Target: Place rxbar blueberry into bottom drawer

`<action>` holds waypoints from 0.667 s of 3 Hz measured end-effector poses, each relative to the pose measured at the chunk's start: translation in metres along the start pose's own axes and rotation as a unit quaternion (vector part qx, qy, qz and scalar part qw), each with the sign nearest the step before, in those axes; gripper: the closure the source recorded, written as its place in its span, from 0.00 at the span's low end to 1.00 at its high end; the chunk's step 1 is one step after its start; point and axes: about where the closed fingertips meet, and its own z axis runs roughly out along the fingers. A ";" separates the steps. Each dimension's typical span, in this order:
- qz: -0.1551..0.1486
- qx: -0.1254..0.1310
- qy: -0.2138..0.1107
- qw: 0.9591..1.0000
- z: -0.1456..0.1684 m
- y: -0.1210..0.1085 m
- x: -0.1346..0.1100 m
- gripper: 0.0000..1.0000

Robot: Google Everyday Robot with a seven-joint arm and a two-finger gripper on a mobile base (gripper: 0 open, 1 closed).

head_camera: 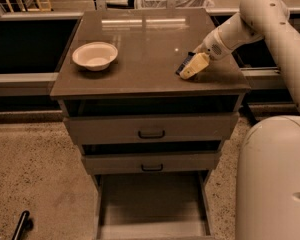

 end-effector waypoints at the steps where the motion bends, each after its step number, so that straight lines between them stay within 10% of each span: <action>1: -0.001 -0.002 -0.003 1.000 -0.004 0.001 -0.004 0.78; 2: -0.001 -0.002 -0.003 1.000 -0.006 0.000 -0.006 0.99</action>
Offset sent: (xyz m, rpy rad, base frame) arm -0.0418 -0.0017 0.0293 0.0795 -0.1221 0.1111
